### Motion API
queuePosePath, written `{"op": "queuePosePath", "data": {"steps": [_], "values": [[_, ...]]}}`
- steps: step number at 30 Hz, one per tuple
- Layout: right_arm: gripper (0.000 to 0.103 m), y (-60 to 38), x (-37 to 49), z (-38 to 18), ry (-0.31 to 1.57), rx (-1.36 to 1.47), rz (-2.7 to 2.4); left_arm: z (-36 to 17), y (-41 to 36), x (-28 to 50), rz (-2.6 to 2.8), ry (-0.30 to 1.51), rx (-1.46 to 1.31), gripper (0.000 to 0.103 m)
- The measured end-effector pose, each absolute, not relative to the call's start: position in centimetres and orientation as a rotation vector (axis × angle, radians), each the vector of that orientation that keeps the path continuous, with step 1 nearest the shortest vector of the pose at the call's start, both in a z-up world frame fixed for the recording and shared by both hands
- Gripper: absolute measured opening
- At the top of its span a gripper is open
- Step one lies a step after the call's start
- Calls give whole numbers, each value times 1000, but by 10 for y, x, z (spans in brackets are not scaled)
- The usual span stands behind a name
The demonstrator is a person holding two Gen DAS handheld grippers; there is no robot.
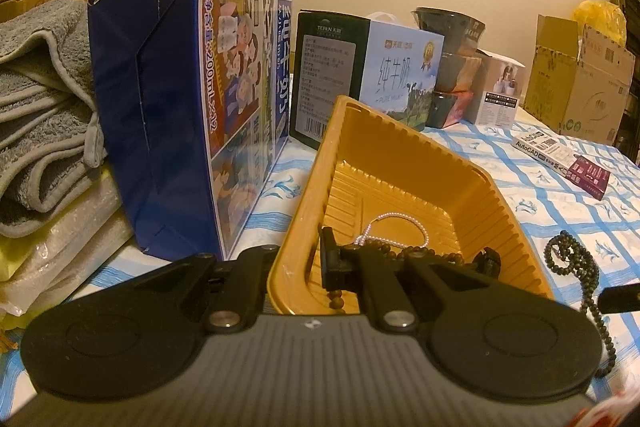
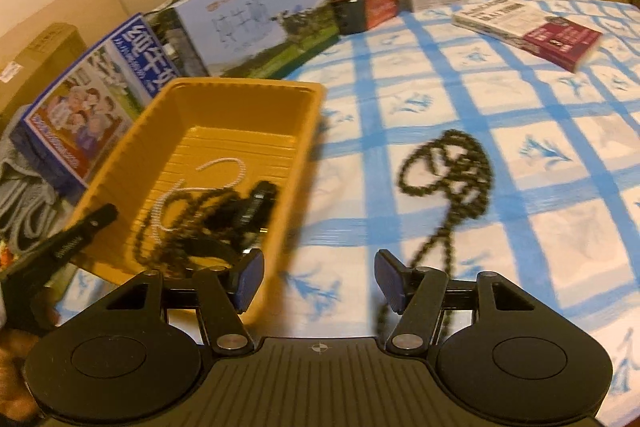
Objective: Organize jewelry
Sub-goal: 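Move the open right gripper back to the dark green bead necklace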
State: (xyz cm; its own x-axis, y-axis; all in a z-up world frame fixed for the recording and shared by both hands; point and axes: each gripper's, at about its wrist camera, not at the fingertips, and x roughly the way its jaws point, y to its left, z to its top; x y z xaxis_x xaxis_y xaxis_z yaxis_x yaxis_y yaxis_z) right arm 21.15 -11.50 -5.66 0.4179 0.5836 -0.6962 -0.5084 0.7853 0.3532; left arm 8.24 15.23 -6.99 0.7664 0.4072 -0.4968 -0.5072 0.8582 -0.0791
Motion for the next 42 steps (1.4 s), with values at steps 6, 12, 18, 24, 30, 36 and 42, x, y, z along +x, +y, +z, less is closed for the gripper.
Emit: {"op": "queuePosePath", "data": {"steps": [6, 12, 18, 24, 30, 36, 42], "values": [[62, -140, 224, -64, 910, 94, 609, -71, 153, 83, 500, 491, -208, 8], [62, -155, 240, -72, 908, 74, 544, -71, 153, 82, 501, 493, -207, 8], [62, -158, 254, -78, 905, 56, 519, -71, 154, 83, 501, 496, -206, 8], [62, -152, 270, -93, 907, 21, 508, -73, 155, 83, 499, 501, -201, 8], [62, -143, 290, -106, 887, -3, 478, -73, 155, 83, 497, 506, -199, 9], [61, -129, 302, -115, 843, -77, 456, -73, 155, 83, 497, 507, -199, 9], [24, -126, 300, -122, 798, -133, 491, -73, 155, 83, 498, 507, -199, 9]]}}
